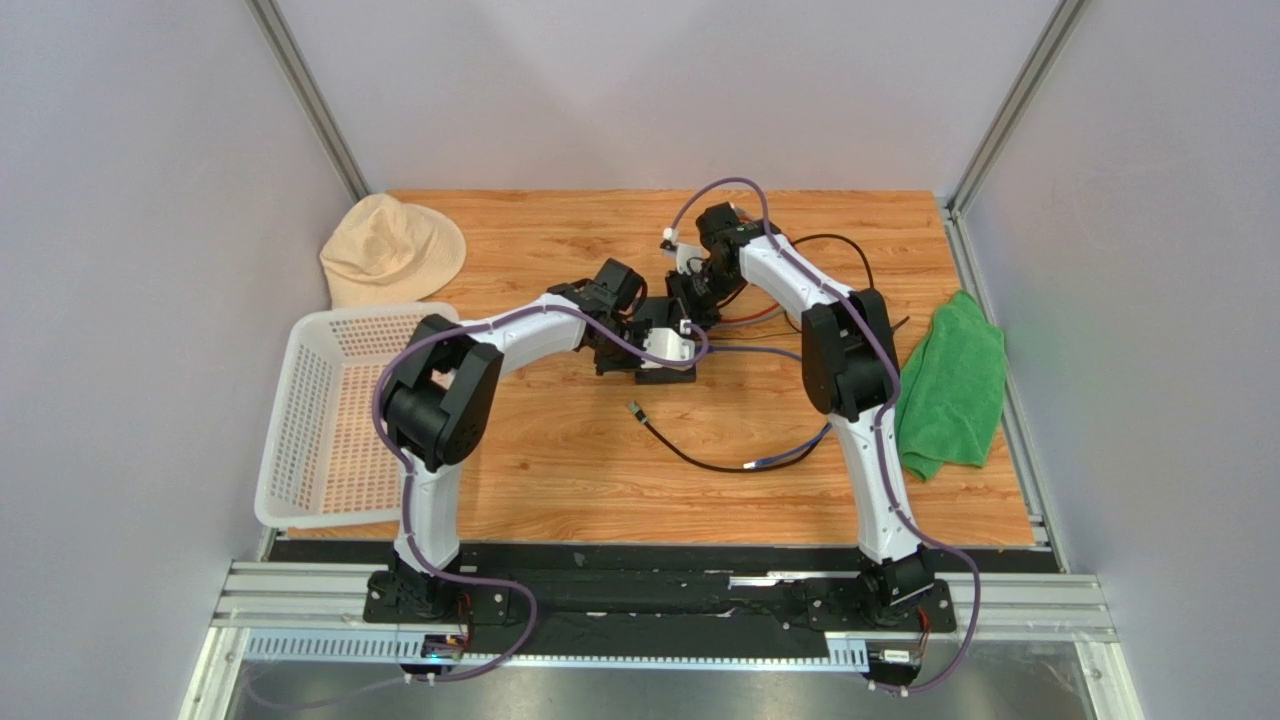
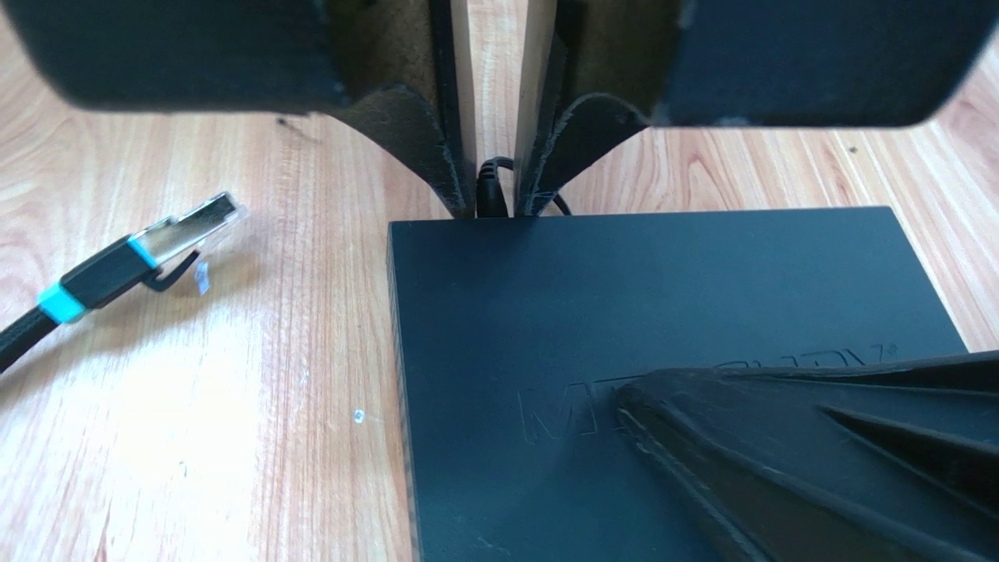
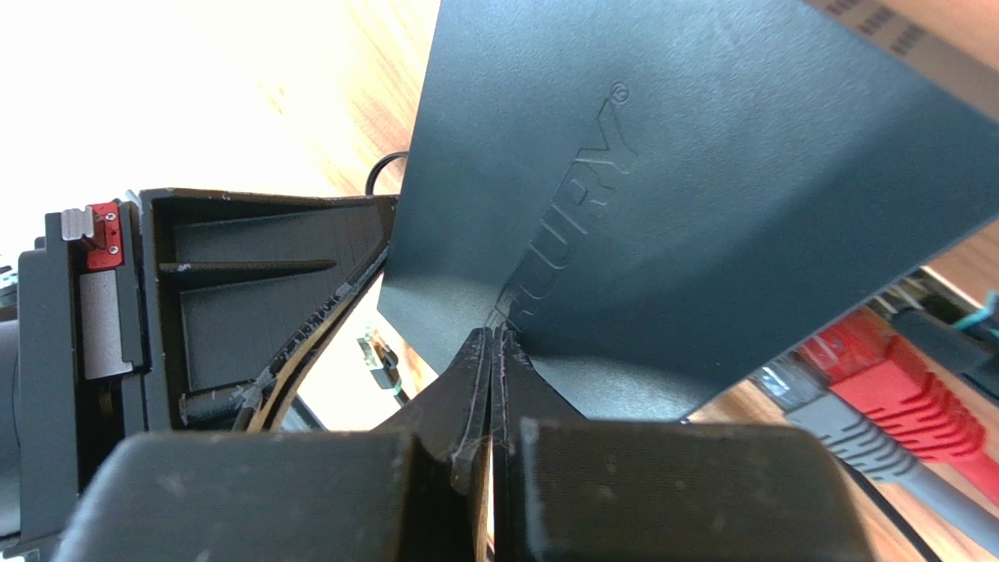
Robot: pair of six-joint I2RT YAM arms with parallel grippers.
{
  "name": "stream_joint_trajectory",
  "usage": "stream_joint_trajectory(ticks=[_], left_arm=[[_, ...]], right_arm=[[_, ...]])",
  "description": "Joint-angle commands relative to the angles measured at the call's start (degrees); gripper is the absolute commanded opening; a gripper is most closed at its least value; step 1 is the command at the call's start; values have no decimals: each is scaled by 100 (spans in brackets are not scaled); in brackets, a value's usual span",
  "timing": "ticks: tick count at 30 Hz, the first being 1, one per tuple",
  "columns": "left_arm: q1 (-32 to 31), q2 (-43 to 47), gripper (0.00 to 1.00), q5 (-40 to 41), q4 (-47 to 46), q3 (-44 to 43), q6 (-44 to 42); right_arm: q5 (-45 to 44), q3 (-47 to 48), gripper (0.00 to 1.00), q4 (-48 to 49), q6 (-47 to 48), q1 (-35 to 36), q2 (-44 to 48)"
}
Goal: Pull the plug from the switch port
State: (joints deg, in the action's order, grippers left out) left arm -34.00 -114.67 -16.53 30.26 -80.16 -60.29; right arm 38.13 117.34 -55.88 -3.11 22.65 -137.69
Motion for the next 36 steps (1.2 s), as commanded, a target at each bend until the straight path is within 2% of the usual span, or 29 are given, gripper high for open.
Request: stream_joint_trajectory(ticks=[1, 8, 12, 22, 26, 30, 36], left_arm=[[-107, -2, 24, -25, 24, -254, 492], [-195, 15, 14, 36, 164, -237, 695], [-239, 15, 0, 45, 199, -202, 703], [-230, -3, 0, -491, 990, -448, 1063], [-239, -20, 0, -474, 991, -500, 1282], [-230, 15, 0, 87, 361, -360, 1914], [-230, 33, 0, 914, -10, -272, 2864]], right_arm=[[-341, -211, 0, 33, -31, -15, -12], [-394, -317, 0, 59, -31, -15, 31], [-455, -317, 0, 59, -31, -15, 23], [-605, -484, 0, 77, 4, -7, 58], [-631, -484, 0, 77, 13, -7, 58], [-614, -554, 0, 68, 74, -7, 102], [-623, -695, 0, 24, 92, -7, 181]])
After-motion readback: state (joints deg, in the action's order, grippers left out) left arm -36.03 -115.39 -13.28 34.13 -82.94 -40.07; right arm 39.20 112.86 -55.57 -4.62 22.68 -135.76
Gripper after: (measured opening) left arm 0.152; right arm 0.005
